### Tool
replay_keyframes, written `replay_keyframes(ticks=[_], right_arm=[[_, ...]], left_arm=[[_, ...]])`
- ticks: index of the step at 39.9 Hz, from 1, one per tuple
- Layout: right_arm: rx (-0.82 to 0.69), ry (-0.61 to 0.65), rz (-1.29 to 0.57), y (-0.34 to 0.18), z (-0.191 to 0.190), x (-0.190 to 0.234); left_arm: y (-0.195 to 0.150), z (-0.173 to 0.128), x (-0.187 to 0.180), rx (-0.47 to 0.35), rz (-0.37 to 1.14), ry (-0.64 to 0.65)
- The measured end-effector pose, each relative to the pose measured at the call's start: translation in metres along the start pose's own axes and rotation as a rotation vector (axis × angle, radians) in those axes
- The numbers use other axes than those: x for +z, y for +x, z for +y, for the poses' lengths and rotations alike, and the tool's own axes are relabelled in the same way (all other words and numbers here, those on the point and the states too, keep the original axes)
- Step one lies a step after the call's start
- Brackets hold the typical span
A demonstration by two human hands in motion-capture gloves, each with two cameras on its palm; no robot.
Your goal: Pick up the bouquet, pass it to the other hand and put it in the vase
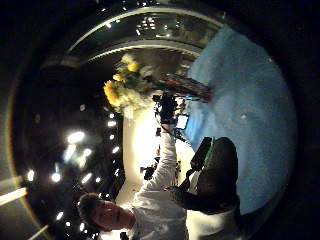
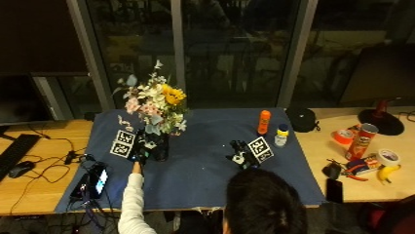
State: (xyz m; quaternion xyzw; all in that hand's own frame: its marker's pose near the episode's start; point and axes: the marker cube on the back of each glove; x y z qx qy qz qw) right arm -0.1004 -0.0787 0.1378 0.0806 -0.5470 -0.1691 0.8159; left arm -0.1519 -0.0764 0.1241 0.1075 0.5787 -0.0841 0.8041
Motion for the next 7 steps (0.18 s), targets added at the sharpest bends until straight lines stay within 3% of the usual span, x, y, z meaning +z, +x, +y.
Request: replay_keyframes(ticks=[7], right_arm=[[0.062, -0.114, -0.087, 0.021, 0.012, 0.002]], left_arm=[[-0.016, 0.014, 0.004, 0.120, -0.131, 0.051]])
